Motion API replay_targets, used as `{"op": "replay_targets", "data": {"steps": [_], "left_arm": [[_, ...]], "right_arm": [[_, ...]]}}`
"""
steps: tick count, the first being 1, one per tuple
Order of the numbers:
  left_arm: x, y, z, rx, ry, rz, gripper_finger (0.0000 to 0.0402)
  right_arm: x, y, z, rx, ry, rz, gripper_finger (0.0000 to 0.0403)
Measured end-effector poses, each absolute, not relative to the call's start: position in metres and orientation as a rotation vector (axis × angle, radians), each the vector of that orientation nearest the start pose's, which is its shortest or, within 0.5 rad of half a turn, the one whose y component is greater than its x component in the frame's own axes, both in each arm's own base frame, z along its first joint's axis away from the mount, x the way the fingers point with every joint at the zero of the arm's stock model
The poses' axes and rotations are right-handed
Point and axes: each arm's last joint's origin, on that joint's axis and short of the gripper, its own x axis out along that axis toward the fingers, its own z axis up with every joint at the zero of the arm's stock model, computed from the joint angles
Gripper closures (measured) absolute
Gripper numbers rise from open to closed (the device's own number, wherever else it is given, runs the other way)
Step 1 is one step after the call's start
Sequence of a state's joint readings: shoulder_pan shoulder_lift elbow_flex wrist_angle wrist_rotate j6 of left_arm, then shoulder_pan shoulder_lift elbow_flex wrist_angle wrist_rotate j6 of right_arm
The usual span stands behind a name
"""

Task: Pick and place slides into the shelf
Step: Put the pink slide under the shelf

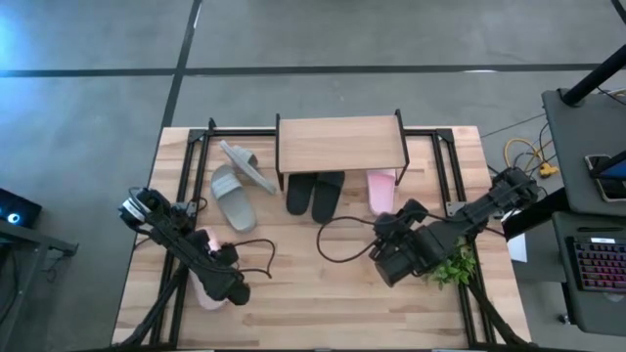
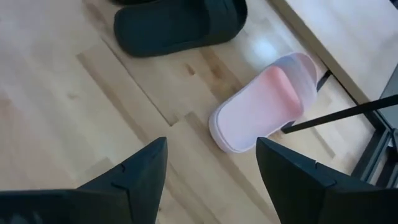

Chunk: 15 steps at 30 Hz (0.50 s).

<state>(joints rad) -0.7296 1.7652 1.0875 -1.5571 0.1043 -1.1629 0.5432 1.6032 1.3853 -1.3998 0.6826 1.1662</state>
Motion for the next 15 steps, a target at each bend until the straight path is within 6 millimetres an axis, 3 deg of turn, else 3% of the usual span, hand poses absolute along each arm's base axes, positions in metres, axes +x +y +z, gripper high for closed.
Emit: {"op": "replay_targets", "data": {"steps": [8,15], "left_arm": [[0.1793,-0.1610,0.1767,0.070,1.897,0.775,0.0385],[0.1816,-0.1603,0.1782,0.116,1.838,0.777,0.0400]], "right_arm": [[0.2479,0.1236,0.2831,0.040,1.017,-0.776,0.0169],[0.2471,0.1213,0.2855,0.050,1.012,-0.778,0.0170]]}}
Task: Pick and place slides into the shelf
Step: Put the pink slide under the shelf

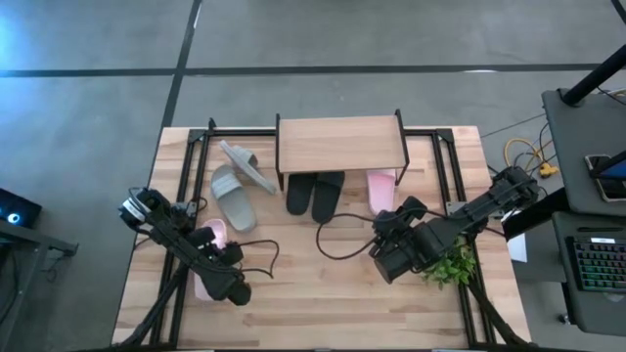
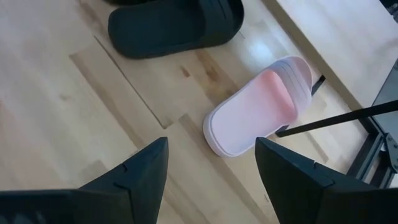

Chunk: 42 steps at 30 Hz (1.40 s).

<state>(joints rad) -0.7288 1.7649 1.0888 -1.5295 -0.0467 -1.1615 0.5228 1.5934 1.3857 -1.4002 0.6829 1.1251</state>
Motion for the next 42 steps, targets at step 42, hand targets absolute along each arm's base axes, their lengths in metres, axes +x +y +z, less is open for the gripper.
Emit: {"op": "replay_targets", "data": {"steps": [42], "left_arm": [[0.386,-0.077,0.293,-0.011,0.672,0.313,0.0401]], "right_arm": [[0.168,0.074,0.375,0.353,0.556,-0.805,0.0182]]}}
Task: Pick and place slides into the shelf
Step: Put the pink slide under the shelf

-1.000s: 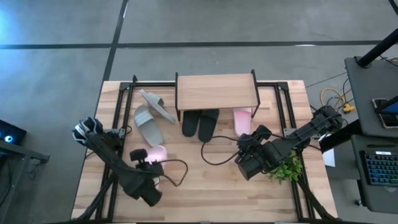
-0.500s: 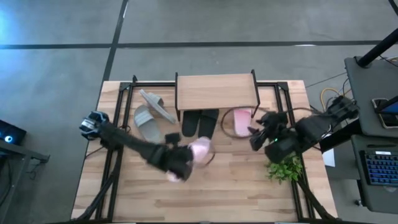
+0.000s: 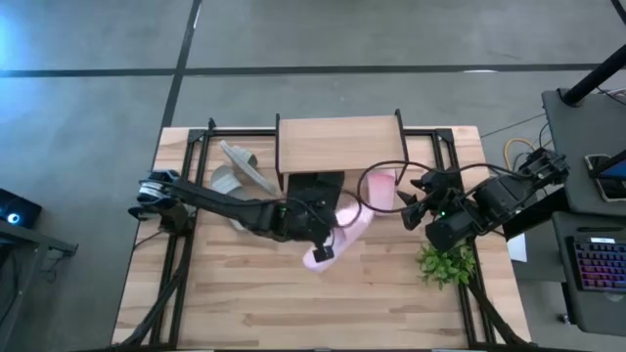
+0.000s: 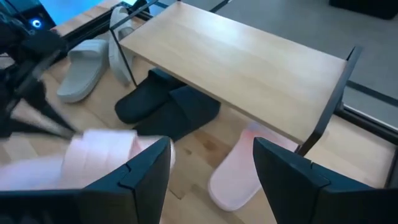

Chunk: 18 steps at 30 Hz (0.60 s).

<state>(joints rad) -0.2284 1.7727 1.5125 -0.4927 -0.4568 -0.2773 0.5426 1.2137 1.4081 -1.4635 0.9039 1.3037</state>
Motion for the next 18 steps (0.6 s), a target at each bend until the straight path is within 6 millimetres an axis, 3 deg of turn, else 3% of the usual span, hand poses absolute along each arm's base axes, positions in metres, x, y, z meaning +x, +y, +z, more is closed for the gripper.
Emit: {"op": "replay_targets", "data": {"steps": [18], "left_arm": [[0.458,-0.039,0.236,0.031,0.852,0.393,0.0401]], "right_arm": [[0.168,0.074,0.369,0.377,0.535,-0.839,0.0182]]}}
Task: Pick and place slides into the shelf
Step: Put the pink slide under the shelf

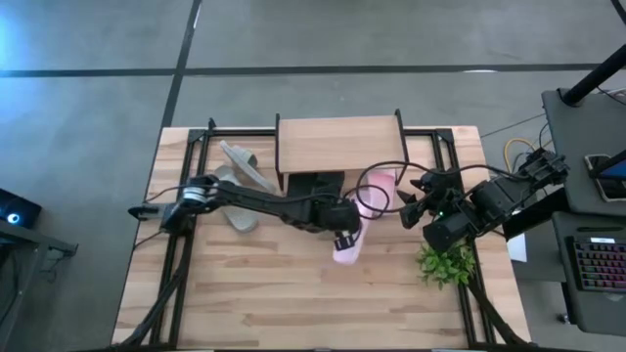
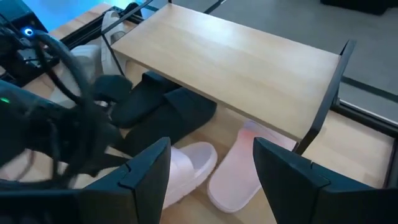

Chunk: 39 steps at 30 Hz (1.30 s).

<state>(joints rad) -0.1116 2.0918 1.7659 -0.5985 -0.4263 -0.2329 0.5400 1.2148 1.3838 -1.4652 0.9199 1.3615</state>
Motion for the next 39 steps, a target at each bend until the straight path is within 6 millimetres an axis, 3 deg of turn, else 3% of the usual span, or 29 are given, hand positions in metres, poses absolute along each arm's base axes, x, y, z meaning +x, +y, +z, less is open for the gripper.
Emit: {"op": "replay_targets", "data": {"steps": [6,23,33,39], "left_arm": [[0.462,-0.029,0.219,0.054,0.922,0.434,0.0401],[0.466,-0.007,0.219,0.026,0.881,0.479,0.0398],[0.467,0.003,0.219,-0.018,0.868,0.502,0.0302],[0.469,-0.009,0.226,-0.012,0.838,0.442,0.0235]], "right_arm": [[0.169,0.074,0.369,0.378,0.538,-0.839,0.0182],[0.169,0.075,0.367,0.383,0.550,-0.832,0.0179],[0.169,0.076,0.366,0.400,0.593,-0.812,0.0155],[0.169,0.076,0.365,0.413,0.619,-0.804,0.0157]]}}
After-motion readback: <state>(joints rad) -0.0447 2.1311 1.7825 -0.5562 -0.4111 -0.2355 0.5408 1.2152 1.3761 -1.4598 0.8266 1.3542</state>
